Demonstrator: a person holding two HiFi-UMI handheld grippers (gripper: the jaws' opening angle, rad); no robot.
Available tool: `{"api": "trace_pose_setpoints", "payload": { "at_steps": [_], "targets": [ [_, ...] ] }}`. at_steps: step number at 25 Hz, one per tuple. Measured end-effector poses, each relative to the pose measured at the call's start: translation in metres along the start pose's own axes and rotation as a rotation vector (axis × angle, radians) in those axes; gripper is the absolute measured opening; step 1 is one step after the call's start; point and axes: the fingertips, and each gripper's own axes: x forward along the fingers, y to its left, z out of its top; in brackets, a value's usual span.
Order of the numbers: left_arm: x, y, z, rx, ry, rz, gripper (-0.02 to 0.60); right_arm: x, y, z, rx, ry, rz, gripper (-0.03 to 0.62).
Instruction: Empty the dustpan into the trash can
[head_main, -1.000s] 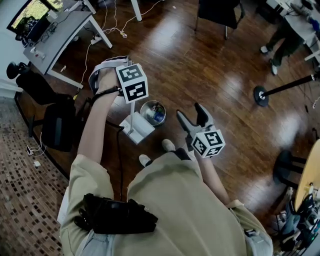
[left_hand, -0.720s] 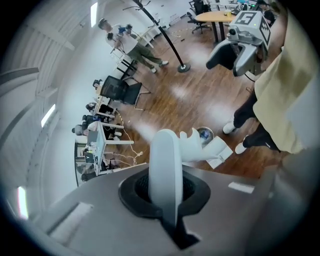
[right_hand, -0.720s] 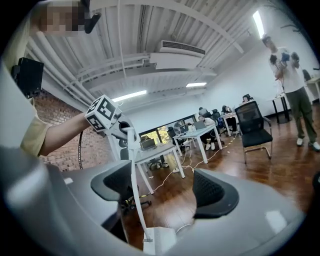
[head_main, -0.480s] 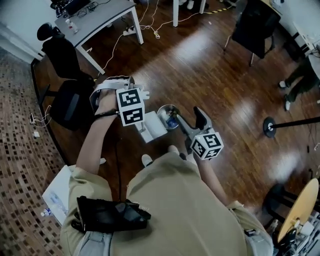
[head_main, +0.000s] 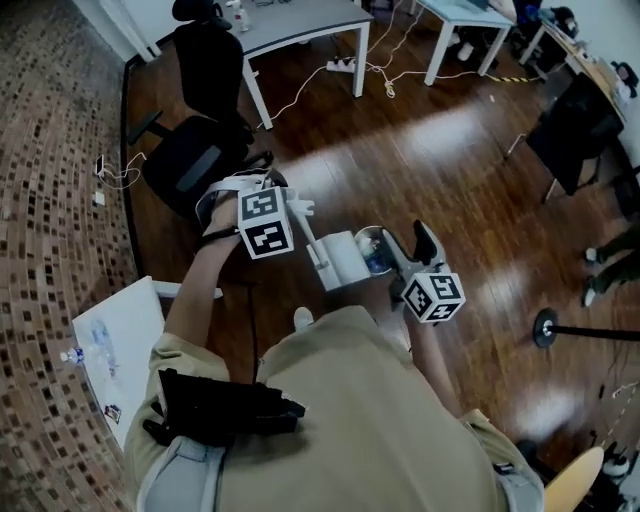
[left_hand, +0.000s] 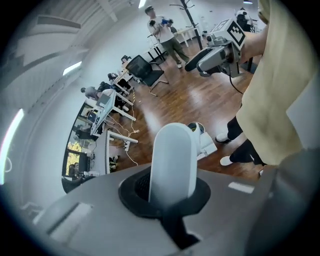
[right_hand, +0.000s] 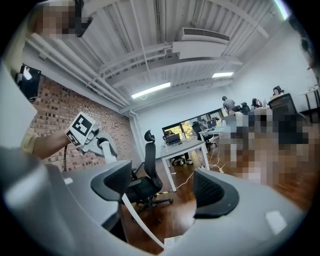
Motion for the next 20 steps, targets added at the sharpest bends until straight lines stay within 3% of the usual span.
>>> {"api": "trace_pose_setpoints", "payload": {
  "at_steps": [3,9,20],
  "targets": [
    [-0.007,-0.018,-0.026,-0.085,-0.007,-0.019,0.000,0.015,0.014,-0.005,0.028,0.007,0.025,0.370],
    [-0.029,-0.022,-0.088,-0.325,0.050,0.037,0.000,0.054,0.045,0.004,0.021,0.005,0.103,0.367],
    [-0.032,-0.047,-0.180,-0.512,0.252,0.071,0.000,0.084,0.090,0.000,0.012,0.033,0.196,0.365]
  ]
}}
